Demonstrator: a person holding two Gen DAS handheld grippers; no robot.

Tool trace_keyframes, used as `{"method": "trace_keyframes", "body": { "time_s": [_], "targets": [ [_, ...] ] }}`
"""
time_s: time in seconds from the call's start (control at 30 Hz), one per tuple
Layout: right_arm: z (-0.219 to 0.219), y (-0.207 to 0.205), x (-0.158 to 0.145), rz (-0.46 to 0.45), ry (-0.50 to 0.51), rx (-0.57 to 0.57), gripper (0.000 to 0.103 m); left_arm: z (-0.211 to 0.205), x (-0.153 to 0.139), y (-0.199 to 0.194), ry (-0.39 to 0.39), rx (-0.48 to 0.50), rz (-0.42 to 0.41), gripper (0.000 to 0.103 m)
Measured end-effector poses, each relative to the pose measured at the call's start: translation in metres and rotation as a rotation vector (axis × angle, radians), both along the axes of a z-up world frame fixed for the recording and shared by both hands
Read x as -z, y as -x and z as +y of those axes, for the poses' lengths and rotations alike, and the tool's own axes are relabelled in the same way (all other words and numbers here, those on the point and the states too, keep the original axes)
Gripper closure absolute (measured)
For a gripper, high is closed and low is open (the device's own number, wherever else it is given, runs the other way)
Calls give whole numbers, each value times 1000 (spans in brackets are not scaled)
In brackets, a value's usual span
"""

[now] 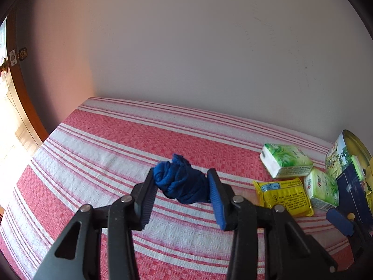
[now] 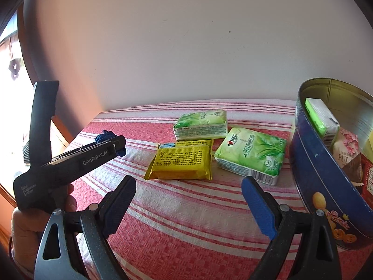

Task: Organize objects
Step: 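Grasp the yellow biscuit packet with the right gripper while the left gripper holds the sock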

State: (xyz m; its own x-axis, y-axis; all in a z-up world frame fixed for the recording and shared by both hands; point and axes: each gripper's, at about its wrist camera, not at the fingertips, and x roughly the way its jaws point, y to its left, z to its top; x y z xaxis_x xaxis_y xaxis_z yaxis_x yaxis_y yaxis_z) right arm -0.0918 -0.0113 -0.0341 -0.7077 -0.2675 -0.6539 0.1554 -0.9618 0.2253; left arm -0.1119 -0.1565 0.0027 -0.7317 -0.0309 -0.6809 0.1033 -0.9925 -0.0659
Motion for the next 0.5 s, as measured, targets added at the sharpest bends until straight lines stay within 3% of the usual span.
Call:
{"method": "trace_keyframes", "body": {
  "time_s": [0.17, 0.37, 0.4, 0.43, 0.47, 0.5],
  "targets": [
    [-19, 36, 17, -116, -19, 16, 9, -4, -14, -14, -18, 17, 60, 61],
    [-39, 59, 20, -139, -147, 77, 9, -16, -25, -15, -48, 38, 106, 61],
    [-42, 60, 21, -141, -175, 79, 11, -17, -26, -16, -54, 37, 107, 61],
    [-44, 60, 20, -135, -198, 82, 24, -16, -27, -16, -57, 32, 107, 61],
    [-44, 59, 19, -127, -203, 78, 30, -18, -24, -13, -55, 26, 105, 61],
    [-42, 59, 20, -126, -194, 68, 30, -16, -25, -15, -53, 20, 101, 61]
  ]
}}
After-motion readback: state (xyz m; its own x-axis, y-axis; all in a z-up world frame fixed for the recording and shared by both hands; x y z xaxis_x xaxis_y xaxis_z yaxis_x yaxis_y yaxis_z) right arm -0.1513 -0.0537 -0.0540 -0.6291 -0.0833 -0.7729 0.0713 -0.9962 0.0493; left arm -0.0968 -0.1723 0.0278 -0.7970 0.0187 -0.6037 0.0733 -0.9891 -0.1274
